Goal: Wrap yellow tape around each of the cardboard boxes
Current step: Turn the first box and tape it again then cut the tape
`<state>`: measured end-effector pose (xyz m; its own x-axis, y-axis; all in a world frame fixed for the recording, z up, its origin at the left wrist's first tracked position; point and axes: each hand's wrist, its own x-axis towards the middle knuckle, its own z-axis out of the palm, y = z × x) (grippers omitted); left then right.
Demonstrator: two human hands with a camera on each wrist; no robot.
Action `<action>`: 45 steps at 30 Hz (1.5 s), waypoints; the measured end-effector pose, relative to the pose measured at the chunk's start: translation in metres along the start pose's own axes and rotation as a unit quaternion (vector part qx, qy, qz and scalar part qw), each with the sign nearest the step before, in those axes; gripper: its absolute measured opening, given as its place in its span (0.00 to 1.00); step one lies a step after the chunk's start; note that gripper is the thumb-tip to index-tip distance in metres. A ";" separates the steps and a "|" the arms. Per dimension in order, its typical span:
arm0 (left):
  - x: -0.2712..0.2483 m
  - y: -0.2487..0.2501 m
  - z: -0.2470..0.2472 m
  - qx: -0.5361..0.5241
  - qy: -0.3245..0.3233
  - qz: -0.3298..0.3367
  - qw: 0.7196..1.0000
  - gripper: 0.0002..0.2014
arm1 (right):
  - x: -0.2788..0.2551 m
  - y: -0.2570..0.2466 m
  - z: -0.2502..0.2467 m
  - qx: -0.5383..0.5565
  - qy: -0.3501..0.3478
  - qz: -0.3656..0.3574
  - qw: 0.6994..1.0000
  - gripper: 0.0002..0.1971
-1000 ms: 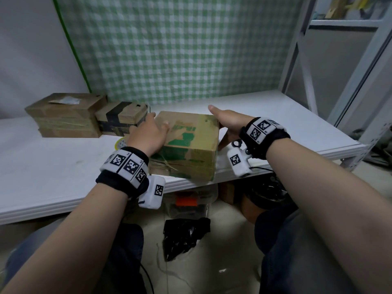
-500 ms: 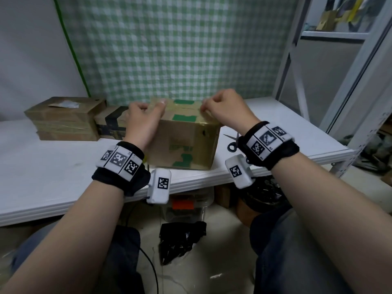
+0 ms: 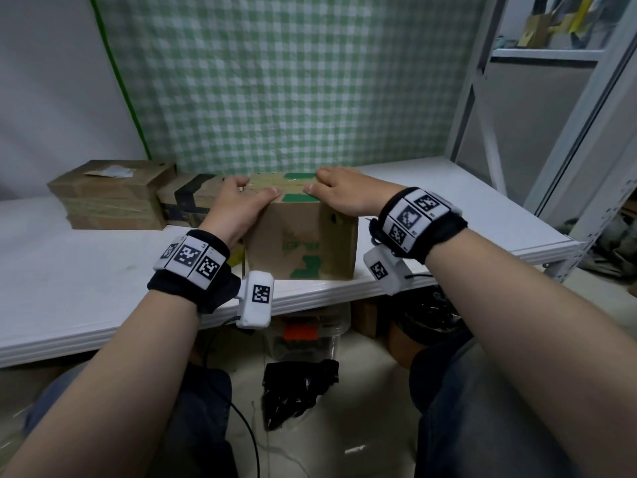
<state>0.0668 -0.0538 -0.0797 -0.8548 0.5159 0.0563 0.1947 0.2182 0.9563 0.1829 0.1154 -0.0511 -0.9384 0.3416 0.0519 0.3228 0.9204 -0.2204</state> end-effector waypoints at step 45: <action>0.010 -0.018 -0.001 0.071 0.005 0.025 0.997 0.49 | -0.033 0.009 0.024 0.377 0.180 0.114 0.901 0.11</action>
<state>0.0542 -0.0528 -0.0957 -0.8467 0.5215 0.1057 0.3025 0.3084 0.9019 0.2137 0.1083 -0.0786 -0.7140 0.6696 0.2043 0.1986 0.4736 -0.8581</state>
